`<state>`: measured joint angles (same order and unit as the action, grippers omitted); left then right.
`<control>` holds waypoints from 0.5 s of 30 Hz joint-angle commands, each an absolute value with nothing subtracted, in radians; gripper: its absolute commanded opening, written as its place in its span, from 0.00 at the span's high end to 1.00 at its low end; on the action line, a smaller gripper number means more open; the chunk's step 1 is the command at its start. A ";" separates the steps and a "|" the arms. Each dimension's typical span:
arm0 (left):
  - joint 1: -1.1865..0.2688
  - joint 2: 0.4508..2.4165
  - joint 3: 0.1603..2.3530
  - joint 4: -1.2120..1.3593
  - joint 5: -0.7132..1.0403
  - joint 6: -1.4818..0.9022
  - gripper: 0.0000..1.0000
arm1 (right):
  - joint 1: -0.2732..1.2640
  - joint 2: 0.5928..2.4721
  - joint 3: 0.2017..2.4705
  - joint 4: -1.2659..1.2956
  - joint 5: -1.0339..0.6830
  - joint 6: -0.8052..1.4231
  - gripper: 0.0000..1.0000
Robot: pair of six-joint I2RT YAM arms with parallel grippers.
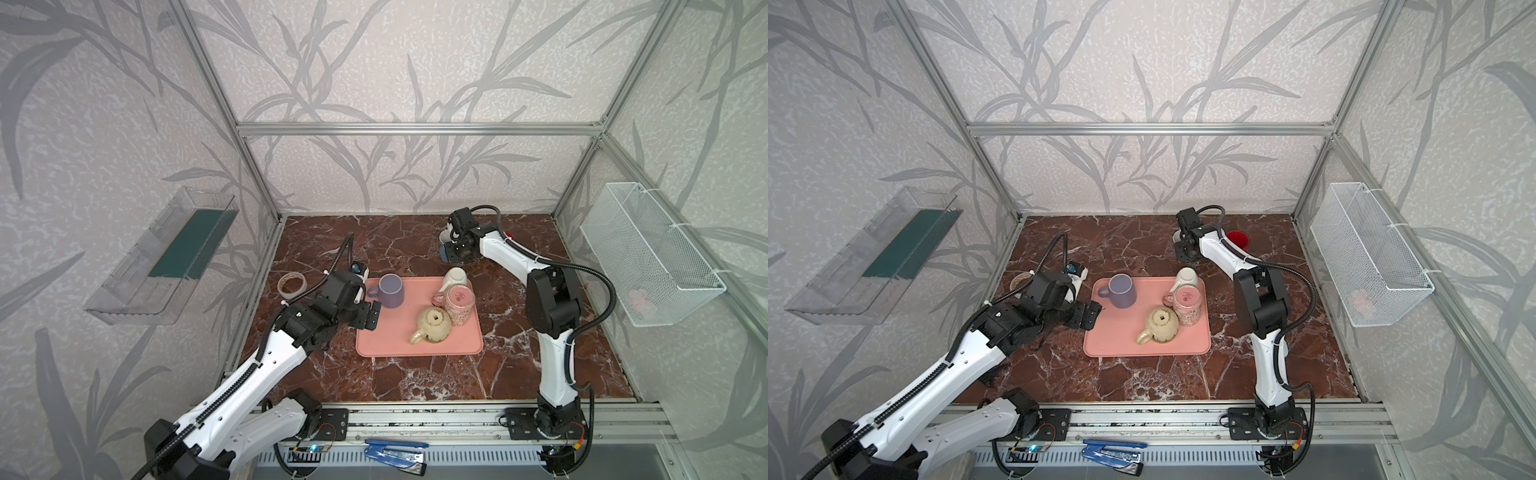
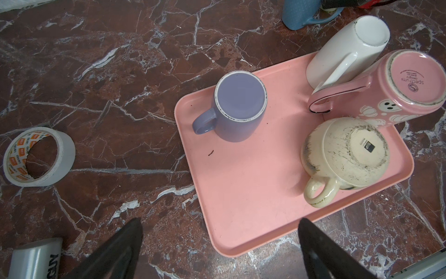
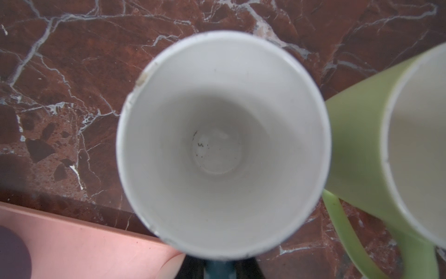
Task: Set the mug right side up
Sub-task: 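Lower the blue mug upright beside the green mug with the right gripper, then open the right gripper and withdraw while the left gripper moves over the tray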
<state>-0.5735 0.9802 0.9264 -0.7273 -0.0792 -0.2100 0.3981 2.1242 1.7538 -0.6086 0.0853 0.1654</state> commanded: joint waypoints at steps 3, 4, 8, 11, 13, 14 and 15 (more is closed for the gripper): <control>-0.571 0.986 0.916 -0.739 -0.094 -0.191 0.02 | 0.396 2.129 1.783 -0.583 0.081 0.158 0.75; -0.571 0.985 0.917 -0.740 -0.094 -0.191 0.02 | 0.395 2.130 1.783 -0.584 0.081 0.158 0.74; -0.571 0.983 0.916 -0.741 -0.099 -0.190 0.02 | 0.396 2.127 1.784 -0.586 0.083 0.159 0.70; -0.571 0.986 0.915 -0.741 -0.100 -0.190 0.02 | 0.396 2.122 1.783 -0.591 0.086 0.156 0.66; -0.571 0.988 0.915 -0.741 -0.101 -0.189 0.02 | 0.395 2.114 1.782 -0.597 0.090 0.155 0.63; -0.571 0.989 0.916 -0.743 -0.103 -0.190 0.02 | 0.396 2.110 1.782 -0.600 0.092 0.154 0.62; -0.571 0.991 0.917 -0.742 -0.106 -0.190 0.02 | 0.396 2.104 1.783 -0.603 0.093 0.154 0.61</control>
